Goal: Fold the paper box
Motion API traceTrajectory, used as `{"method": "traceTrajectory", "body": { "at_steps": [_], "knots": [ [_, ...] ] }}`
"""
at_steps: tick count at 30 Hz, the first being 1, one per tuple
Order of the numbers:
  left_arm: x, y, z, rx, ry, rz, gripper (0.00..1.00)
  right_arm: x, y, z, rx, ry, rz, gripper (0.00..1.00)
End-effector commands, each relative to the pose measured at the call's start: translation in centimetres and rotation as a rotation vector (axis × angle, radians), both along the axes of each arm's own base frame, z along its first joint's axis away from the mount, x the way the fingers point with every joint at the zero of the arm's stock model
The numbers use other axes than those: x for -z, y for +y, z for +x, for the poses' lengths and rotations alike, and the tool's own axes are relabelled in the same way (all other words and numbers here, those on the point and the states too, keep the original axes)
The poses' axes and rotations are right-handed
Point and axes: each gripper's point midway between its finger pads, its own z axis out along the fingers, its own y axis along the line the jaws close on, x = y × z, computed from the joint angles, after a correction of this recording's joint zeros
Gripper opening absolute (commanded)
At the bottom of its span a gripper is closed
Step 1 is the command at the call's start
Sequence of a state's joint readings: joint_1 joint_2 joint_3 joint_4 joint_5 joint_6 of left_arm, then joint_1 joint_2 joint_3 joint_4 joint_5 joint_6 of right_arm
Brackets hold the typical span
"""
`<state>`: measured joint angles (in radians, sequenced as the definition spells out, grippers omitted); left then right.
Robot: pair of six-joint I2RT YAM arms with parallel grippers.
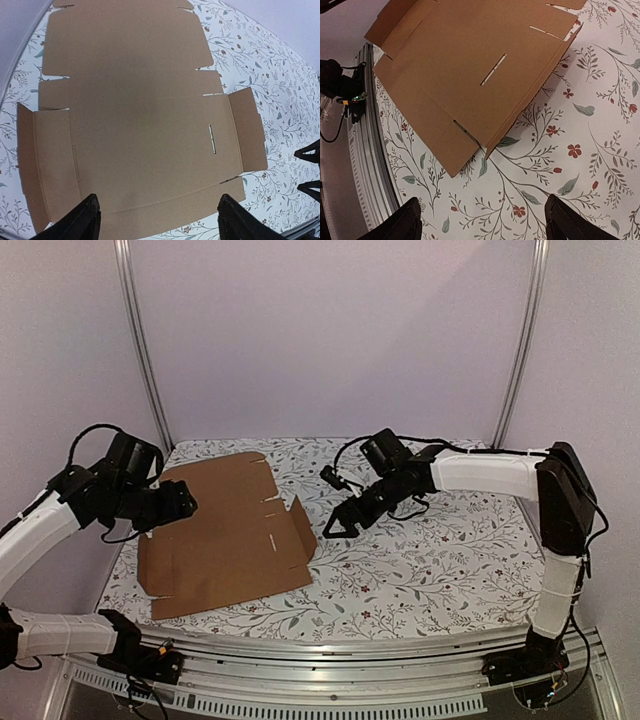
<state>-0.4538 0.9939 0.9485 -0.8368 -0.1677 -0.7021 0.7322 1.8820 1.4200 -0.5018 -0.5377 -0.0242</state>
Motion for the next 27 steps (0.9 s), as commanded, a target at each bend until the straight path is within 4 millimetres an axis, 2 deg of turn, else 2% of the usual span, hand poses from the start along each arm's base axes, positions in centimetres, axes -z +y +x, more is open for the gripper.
{"method": "traceTrajectory", "body": {
  "at_steps": [1, 5, 6, 7, 11, 13, 15, 17, 19, 22, 27],
  "knots": [
    [0.4, 0.0, -1.1, 0.001, 0.038, -0.009, 0.8, 1.2, 4.6, 3.0, 0.15, 0.036, 0.007, 0.83],
    [-0.6, 0.3, -1.3, -0.001, 0.024, -0.002, 0.8, 3.3, 7.1, 4.1, 0.216, 0.055, -0.043, 0.78],
    [-0.7, 0.4, -1.4, -0.003, 0.022, 0.001, 0.8, 4.4, 7.3, 4.5, 0.236, 0.065, -0.07, 0.76],
    [-0.8, 0.3, -1.4, 0.0, 0.022, 0.002, 0.8, 4.4, 7.7, 5.1, 0.263, 0.076, -0.072, 0.75],
    [-1.0, 0.0, -1.6, 0.016, 0.027, -0.009, 0.8, 8.1, 8.0, 5.0, 0.315, 0.188, -0.128, 0.66],
    [-1.1, -0.1, -1.7, 0.024, 0.026, -0.009, 0.8, 9.0, 8.0, 4.6, 0.317, 0.223, -0.138, 0.55],
    [-1.2, -0.1, -1.7, 0.031, 0.022, -0.004, 0.8, 9.4, 7.7, 4.2, 0.311, 0.239, -0.155, 0.37],
    [-1.3, -0.2, -1.7, 0.042, 0.02, 0.0, 0.8, 9.5, 6.9, 3.6, 0.288, 0.233, -0.183, 0.14],
    [-1.3, -0.6, -1.7, 0.069, 0.024, 0.001, 0.8, 8.6, 5.3, 3.5, 0.272, 0.209, -0.192, 0.0],
    [-1.3, -1.4, -1.7, 0.128, 0.032, 0.007, 0.79, 6.9, 2.2, 4.9, 0.264, 0.156, -0.212, 0.0],
    [-1.5, -2.7, -1.9, 0.232, 0.032, 0.01, 0.79, 1.9, -4.7, 10.1, 0.292, 0.006, -0.264, 0.0]
  ]
}}
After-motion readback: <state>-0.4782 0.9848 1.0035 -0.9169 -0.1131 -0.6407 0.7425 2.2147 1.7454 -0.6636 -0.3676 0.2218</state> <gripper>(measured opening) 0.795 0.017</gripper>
